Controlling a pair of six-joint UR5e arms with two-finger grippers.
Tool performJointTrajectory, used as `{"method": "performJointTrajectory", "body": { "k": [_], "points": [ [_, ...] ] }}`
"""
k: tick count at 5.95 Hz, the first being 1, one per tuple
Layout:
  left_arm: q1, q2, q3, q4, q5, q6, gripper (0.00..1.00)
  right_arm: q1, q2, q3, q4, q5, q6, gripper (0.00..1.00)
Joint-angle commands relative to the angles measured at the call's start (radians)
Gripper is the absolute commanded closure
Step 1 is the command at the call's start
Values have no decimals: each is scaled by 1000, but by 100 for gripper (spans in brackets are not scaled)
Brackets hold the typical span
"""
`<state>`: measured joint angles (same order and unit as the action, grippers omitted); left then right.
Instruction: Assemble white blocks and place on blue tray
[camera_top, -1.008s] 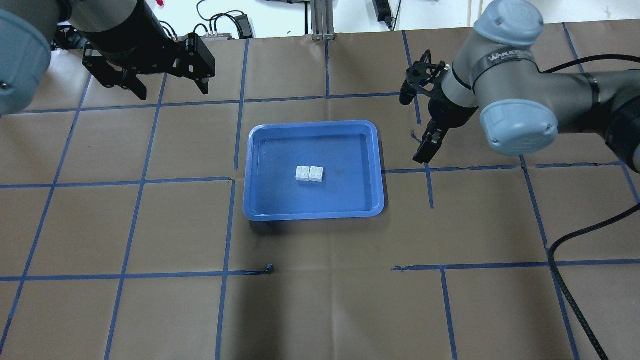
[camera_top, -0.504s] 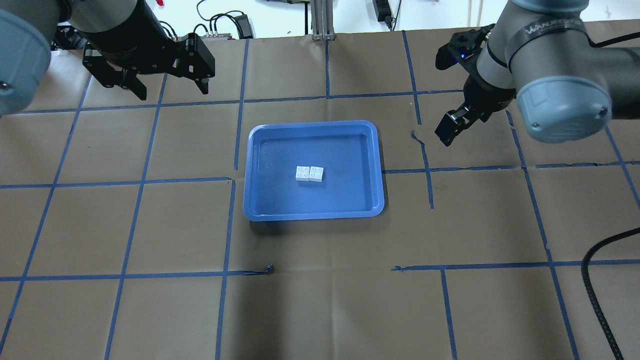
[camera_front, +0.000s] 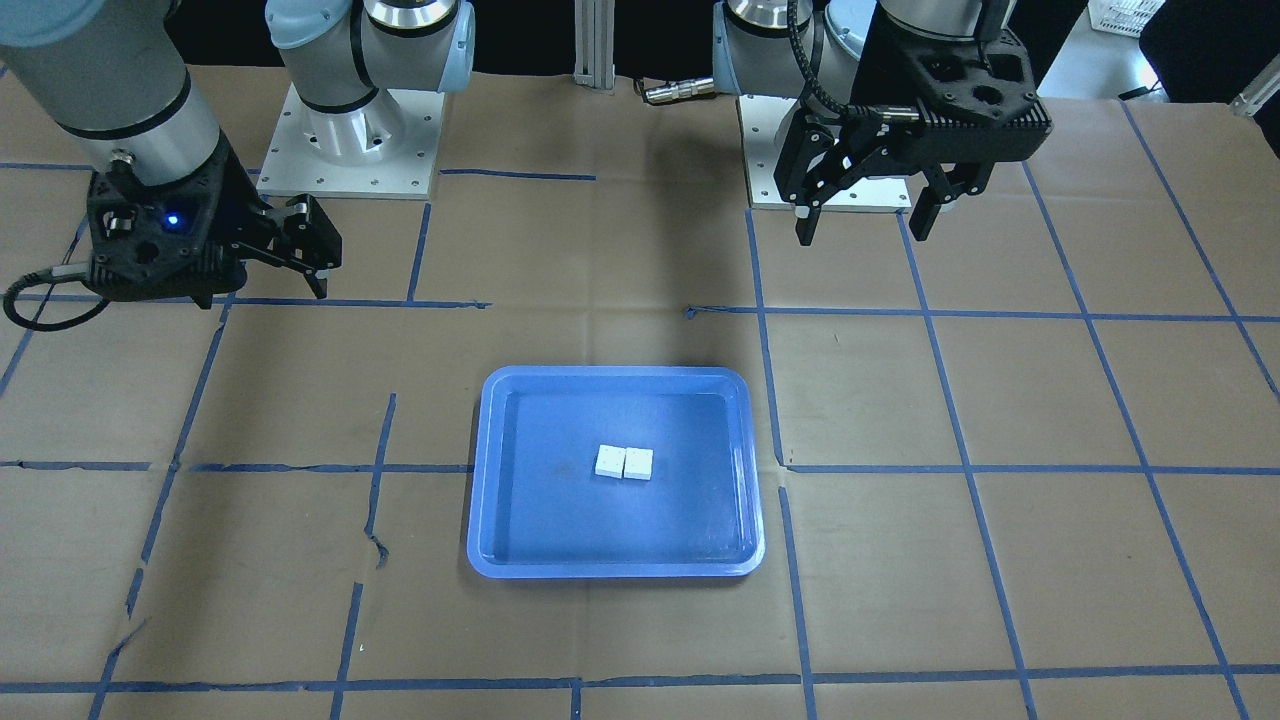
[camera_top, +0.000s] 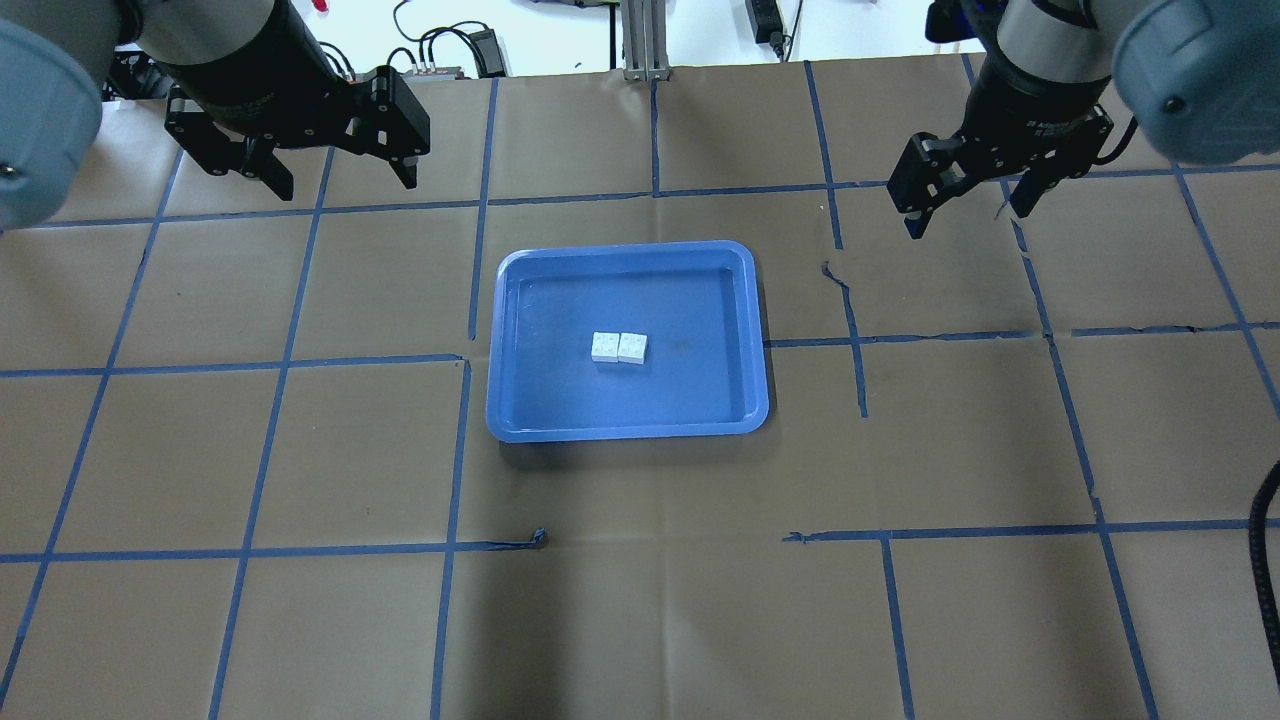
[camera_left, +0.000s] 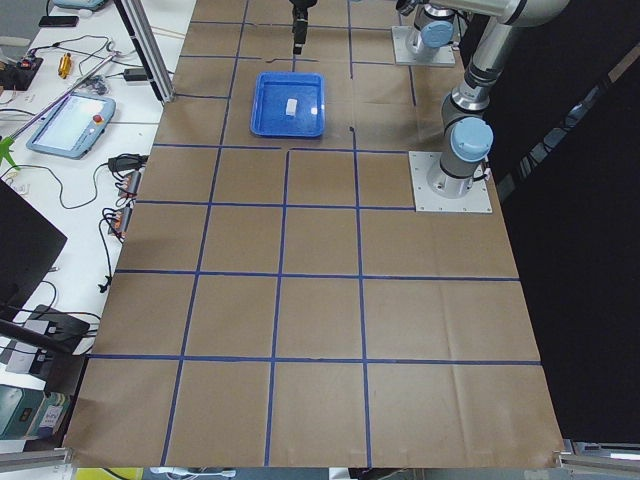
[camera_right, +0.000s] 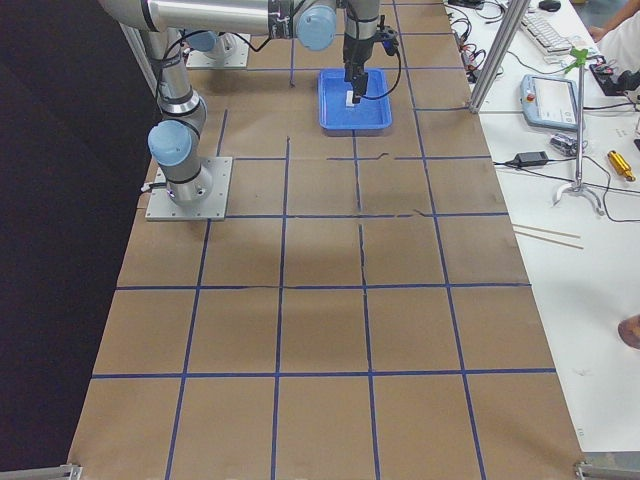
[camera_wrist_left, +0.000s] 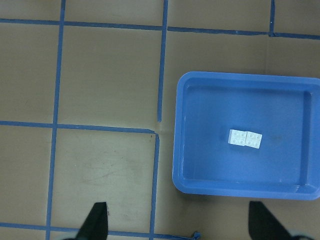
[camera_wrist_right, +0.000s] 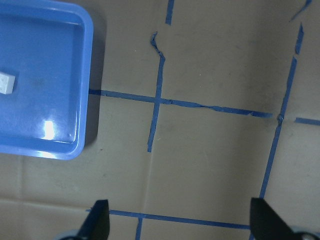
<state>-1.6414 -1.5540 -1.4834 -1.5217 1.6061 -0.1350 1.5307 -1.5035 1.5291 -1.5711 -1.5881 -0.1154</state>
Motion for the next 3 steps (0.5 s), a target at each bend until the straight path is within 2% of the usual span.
{"method": "performJointTrajectory", "body": {
  "k": [1, 3],
  "points": [
    [0, 0, 0, 0, 0, 0, 1, 8, -4, -32, 23, 11, 170, 0],
    [0, 0, 0, 0, 0, 0, 1, 17, 0, -61, 26, 52, 171, 0]
  ]
}}
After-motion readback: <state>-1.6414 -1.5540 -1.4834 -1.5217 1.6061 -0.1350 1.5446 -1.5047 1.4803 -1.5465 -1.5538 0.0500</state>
